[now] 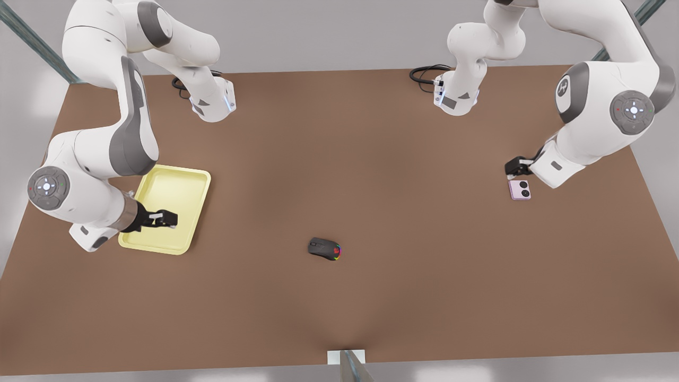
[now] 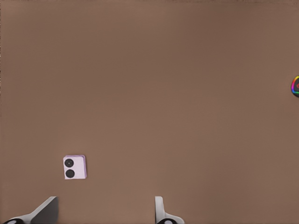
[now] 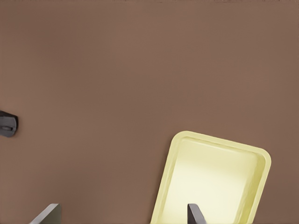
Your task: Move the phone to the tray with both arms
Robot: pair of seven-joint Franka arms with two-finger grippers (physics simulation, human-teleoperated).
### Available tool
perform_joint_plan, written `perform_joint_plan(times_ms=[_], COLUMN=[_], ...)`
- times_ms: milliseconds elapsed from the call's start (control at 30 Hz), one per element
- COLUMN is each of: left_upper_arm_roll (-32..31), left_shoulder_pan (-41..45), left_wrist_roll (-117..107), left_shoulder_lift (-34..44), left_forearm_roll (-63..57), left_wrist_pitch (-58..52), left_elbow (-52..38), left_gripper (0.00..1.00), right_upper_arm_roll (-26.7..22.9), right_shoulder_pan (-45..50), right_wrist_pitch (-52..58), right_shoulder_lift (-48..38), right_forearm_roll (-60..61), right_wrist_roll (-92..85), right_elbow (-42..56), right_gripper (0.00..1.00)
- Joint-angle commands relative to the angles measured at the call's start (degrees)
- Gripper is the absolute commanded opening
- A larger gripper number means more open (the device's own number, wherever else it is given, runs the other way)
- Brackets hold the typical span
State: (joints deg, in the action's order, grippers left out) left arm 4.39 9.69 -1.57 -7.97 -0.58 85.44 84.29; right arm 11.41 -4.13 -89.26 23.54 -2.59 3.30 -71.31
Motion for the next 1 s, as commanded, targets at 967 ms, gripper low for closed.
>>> perform_joint_plan(times_ms=[967], left_upper_arm_roll=[3.95], left_shoulder_pan=[-22.96], left_wrist_roll=[31.98], left_shoulder_lift=[-11.62], left_forearm_roll=[-0.39], left_wrist_pitch=[59.76], left_elbow=[49.74], left_gripper=[1.00], right_upper_arm_roll=[0.10], right_shoulder_pan=[-0.35], right_wrist_pitch=[-1.79], right_shoulder_lift=[0.01], right_forearm_roll=[0.13], right_wrist_roll=[1.97], right_elbow=[-0.06], right_gripper=[1.00])
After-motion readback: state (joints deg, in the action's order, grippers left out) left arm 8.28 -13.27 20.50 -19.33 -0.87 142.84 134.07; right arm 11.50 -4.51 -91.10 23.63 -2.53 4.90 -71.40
